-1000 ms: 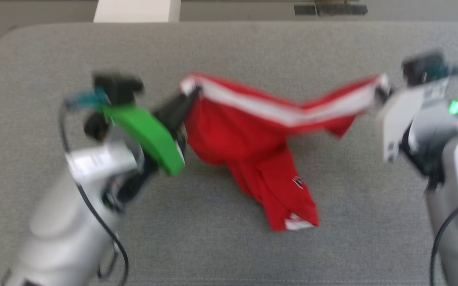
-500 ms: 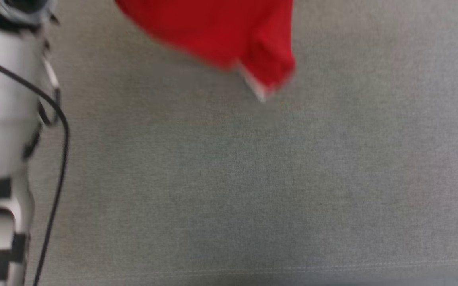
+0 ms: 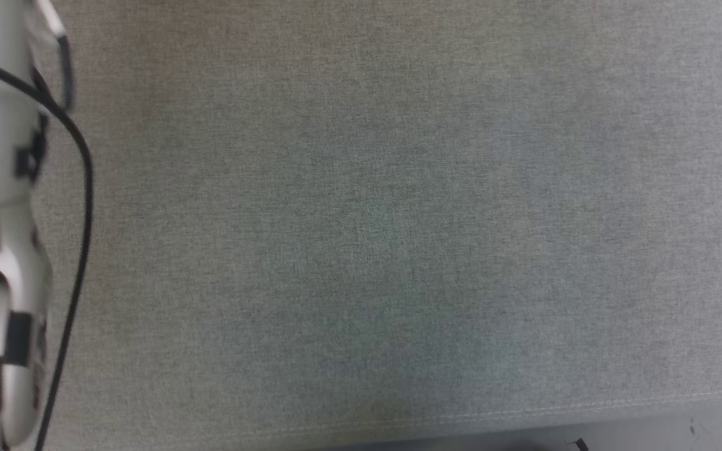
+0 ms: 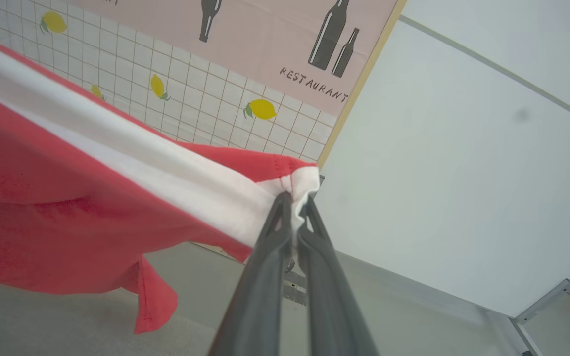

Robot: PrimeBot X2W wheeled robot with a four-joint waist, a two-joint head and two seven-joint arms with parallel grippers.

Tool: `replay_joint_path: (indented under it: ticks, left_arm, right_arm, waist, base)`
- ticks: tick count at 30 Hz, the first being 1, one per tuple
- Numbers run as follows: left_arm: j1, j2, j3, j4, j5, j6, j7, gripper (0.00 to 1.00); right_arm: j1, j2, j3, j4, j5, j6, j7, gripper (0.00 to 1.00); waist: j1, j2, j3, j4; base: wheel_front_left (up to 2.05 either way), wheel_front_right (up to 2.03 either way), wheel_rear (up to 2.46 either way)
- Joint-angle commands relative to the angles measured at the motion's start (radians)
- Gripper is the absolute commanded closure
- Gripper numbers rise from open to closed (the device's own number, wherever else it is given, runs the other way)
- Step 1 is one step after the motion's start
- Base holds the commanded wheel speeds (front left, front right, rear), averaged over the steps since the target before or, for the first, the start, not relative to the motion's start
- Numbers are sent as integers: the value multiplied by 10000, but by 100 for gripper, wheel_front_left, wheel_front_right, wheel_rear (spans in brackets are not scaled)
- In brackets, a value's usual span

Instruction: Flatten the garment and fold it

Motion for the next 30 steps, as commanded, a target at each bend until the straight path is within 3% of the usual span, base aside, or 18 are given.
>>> replay_joint_path:
  ticks: [1,9,13,17,23,30]
  left_arm:
    - [500,53,-132,146,43,-171,-6,100]
    - [4047,361,-1421,81,-82,-862,299,100]
    - [6288,741,-2170,-890,-352,-971,468,100]
    - [8586,1083,-2525,-1886,-697,-982,283,100]
    - [11367,1373,-2733,-3091,-1084,-486,51,100]
    - [13581,1905,-3031,-4056,-1401,322,514,100]
  right_arm:
    - [506,7,71,228,156,-21,-116,100]
    - [3452,-330,1253,867,2118,-21,-161,100]
    - [5527,-889,1735,95,3210,-21,180,100]
    - [7839,-1397,1585,-1168,3839,-21,711,100]
    - [11164,-1497,629,-3120,4010,-21,1610,100]
    - [14362,-916,-490,-5113,3393,-21,3105,100]
  waist:
    - [-2,0,-72,39]
    - [-2,0,-858,197]
    - [-2,0,-1470,343]
    - [-2,0,-2060,464]
    - [-2,0,-2932,648]
    - [-2,0,-3751,813]
  base:
    - [0,0,0]
    - [0,0,0]
    - [0,0,0]
    - [0,0,0]
    - [0,0,0]
    - [0,0,0]
